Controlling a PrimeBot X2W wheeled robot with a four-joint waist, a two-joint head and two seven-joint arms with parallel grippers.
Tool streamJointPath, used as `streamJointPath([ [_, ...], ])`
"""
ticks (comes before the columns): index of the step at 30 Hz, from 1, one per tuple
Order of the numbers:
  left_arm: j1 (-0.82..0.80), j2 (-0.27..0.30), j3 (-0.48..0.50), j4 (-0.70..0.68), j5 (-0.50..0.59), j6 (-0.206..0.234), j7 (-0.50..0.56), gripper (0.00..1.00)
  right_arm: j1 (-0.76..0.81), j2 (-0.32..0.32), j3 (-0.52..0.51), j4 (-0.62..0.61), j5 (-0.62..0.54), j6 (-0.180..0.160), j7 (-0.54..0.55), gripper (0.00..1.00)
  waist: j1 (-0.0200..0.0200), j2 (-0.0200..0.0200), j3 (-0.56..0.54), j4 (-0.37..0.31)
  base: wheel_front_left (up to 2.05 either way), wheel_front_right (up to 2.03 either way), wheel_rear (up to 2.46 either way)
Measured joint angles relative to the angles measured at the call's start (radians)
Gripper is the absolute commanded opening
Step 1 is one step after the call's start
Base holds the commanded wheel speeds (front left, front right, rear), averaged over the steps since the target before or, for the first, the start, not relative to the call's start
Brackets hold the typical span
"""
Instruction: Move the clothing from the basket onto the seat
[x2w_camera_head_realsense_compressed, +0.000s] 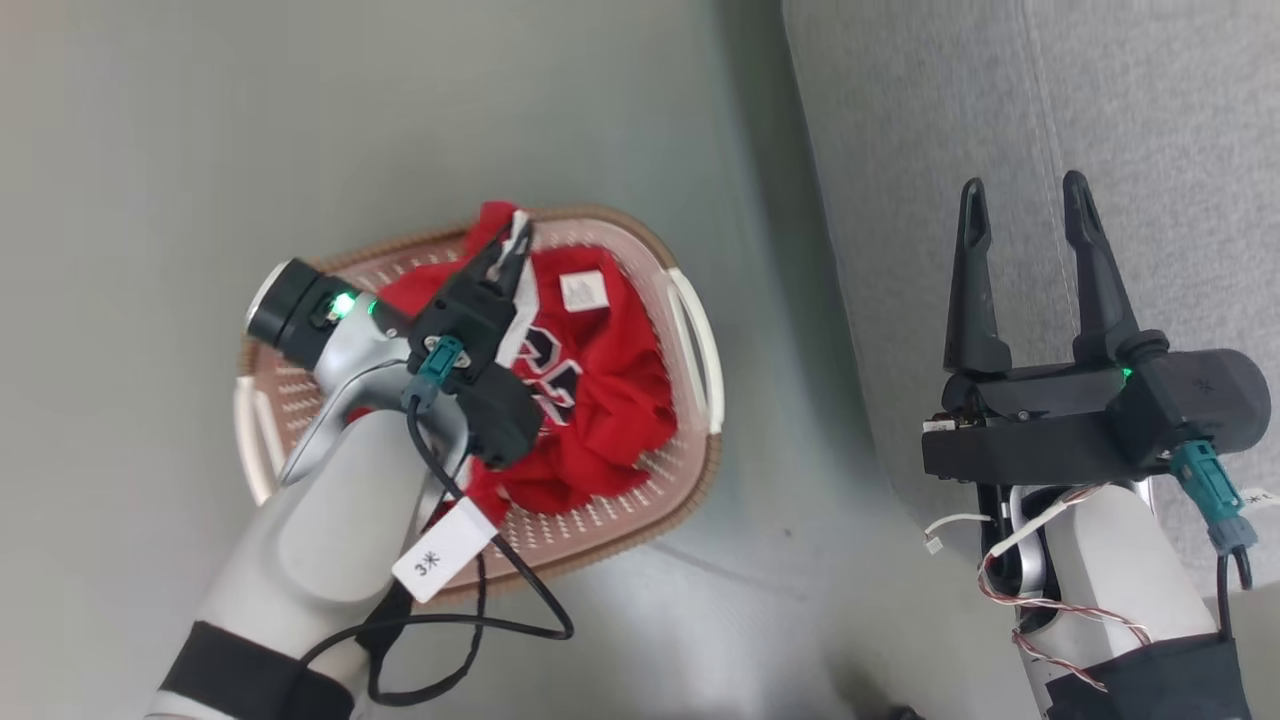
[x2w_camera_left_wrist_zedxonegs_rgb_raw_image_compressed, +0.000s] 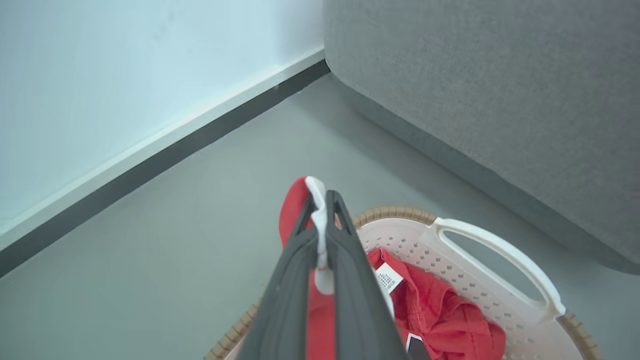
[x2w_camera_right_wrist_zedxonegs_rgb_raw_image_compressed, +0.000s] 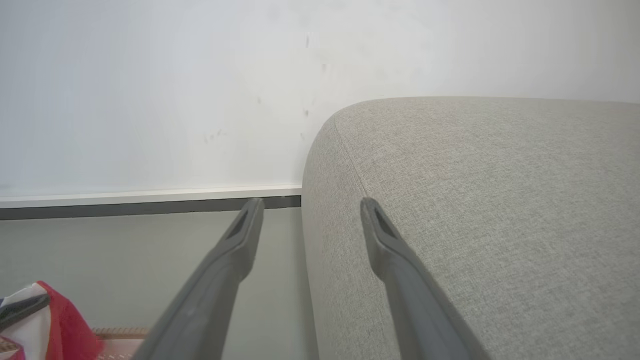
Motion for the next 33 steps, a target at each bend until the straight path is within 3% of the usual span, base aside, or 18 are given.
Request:
streamJointPath([
  [8, -0.024, -0.021, -0.013, -0.054, -0.044, -0.032, 0.000, 0.00, 0.000, -0.001, -0.012, 0.073, -0.011, 0.000, 0.000, 1.00, 0.0000, 0.0000, -0.113, 0.057, 0.00, 0.00, 0.00],
  [21, -0.075, -0.037, -0.023, -0.103, -0.107, -0.049, 0.000, 0.00, 0.017, -0.004, -0.007, 0.158, -0.017, 0.003, 0.000, 1.00, 0.0001, 0.0000, -0.294, 0.126, 0.00, 0.00, 0.00],
  [25, -0.094, -0.041, -0.026, -0.090, -0.124, -0.052, 0.000, 0.00, 0.026, -0.005, 0.017, 0.193, -0.019, 0.022, 0.000, 1.00, 0.0000, 0.0000, -0.356, 0.139, 0.00, 0.00, 0.00],
  [33, -0.124, -0.044, -0.037, -0.018, -0.158, -0.052, 0.000, 0.00, 0.026, -0.005, 0.084, 0.260, -0.035, 0.092, 0.000, 1.00, 0.0000, -0.0001, -0.480, 0.149, 0.00, 0.00, 0.00],
])
